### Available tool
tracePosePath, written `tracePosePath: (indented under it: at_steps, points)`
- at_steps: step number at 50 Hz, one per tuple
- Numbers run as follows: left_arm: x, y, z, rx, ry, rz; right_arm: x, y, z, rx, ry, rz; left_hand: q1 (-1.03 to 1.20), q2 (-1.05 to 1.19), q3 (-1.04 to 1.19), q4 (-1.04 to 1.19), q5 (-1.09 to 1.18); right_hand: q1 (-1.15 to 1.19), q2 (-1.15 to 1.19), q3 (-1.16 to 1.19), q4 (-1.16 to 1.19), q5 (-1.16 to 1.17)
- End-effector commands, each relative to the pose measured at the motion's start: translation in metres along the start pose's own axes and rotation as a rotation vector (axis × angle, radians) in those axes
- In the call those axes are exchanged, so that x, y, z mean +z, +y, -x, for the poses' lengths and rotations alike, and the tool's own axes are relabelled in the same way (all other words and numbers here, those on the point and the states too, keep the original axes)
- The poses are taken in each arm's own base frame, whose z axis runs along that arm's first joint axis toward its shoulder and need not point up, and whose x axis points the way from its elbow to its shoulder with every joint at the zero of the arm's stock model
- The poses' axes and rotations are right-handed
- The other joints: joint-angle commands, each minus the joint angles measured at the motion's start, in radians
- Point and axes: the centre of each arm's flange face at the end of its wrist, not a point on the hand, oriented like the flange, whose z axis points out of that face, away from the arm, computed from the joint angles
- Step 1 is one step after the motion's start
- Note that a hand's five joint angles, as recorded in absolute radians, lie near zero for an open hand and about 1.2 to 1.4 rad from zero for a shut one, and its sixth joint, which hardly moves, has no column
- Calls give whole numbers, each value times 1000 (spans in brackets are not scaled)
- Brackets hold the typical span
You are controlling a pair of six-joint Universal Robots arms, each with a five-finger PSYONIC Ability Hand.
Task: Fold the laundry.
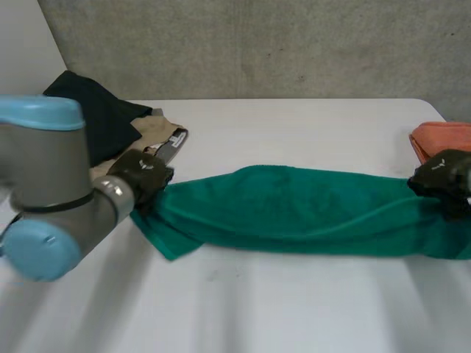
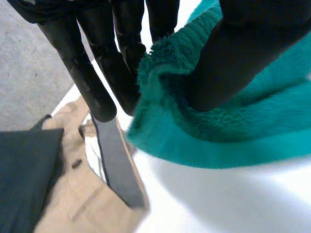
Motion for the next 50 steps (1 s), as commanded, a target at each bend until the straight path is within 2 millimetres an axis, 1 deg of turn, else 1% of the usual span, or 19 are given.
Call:
tracePosePath:
  at_steps: [1, 2, 3, 4, 5, 8, 11, 15, 18, 25, 29, 33, 34, 37, 41, 43, 47, 48, 50]
  points:
    - [84, -70, 53, 16, -279, -353, 56, -49, -60, -76, 422, -211, 233, 194, 199, 193, 244, 329, 215, 212, 207, 237]
    - [85, -82, 61, 28, -325, -415, 52, -69, -78, -77, 548, -318, 233, 194, 199, 193, 244, 329, 215, 212, 207, 237]
    - [83, -109, 79, 54, -423, -549, 49, -79, -87, -75, 618, -377, 233, 194, 199, 193, 244, 329, 215, 212, 207, 237]
    - [81, -123, 91, 73, -493, -627, 38, -101, -106, -67, 768, -514, 233, 194, 199, 193, 244, 329, 215, 212, 207, 237]
    - [73, -145, 110, 93, -608, -761, 30, -112, -116, -56, 847, -590, 233, 194, 199, 193, 244, 329, 215, 212, 207, 237]
    - [52, -177, 132, 106, -766, -971, 2, -133, -136, -47, 1013, -746, 233, 194, 199, 193, 244, 329, 215, 212, 207, 237]
    - [41, -186, 138, 102, -811, -1029, -6, -137, -139, -42, 1030, -777, 233, 194, 199, 193, 244, 329, 215, 212, 207, 237]
    - [50, -171, 131, 100, -755, -948, -1, -141, -126, -50, 982, -789, 233, 194, 199, 193, 244, 329, 215, 212, 207, 237]
    - [65, -147, 121, 94, -694, -855, 5, -139, -119, -46, 956, -779, 233, 194, 199, 193, 244, 329, 215, 212, 207, 237]
    - [90, -94, 91, 82, -579, -704, 44, -119, -93, -22, 841, -712, 233, 194, 199, 193, 244, 329, 215, 212, 207, 237]
    - [102, -65, 76, 41, -527, -647, 79, -97, -67, -1, 736, -640, 233, 194, 199, 193, 244, 329, 215, 212, 207, 237]
    - [112, -32, 52, -11, -445, -571, 126, -61, -23, 19, 579, -521, 233, 194, 199, 193, 244, 329, 215, 212, 207, 237]
    - [116, -18, 39, -26, -408, -533, 132, -55, -16, 23, 556, -499, 233, 194, 199, 193, 244, 329, 215, 212, 207, 237]
    - [117, -1, 23, -32, -361, -480, 143, -36, 5, 42, 462, -412, 233, 194, 199, 193, 244, 329, 215, 212, 207, 237]
    - [105, 35, -4, -29, -277, -350, 132, -20, 24, 63, 331, -302, 233, 194, 199, 193, 244, 329, 215, 212, 207, 237]
    - [91, 40, -5, -25, -262, -315, 120, -15, 27, 64, 286, -257, 233, 194, 199, 193, 244, 329, 215, 212, 207, 237]
    - [47, 47, -6, 1, -220, -224, 81, 7, 15, 114, 212, -135, 233, 194, 199, 193, 244, 329, 215, 212, 207, 237]
    - [38, 50, -8, 10, -207, -201, 65, 15, 12, 131, 186, -90, 233, 194, 199, 193, 244, 329, 215, 212, 207, 237]
    - [10, 57, -15, 36, -161, -130, 49, 21, 14, 129, 151, -50, 233, 194, 199, 193, 244, 329, 215, 212, 207, 237]
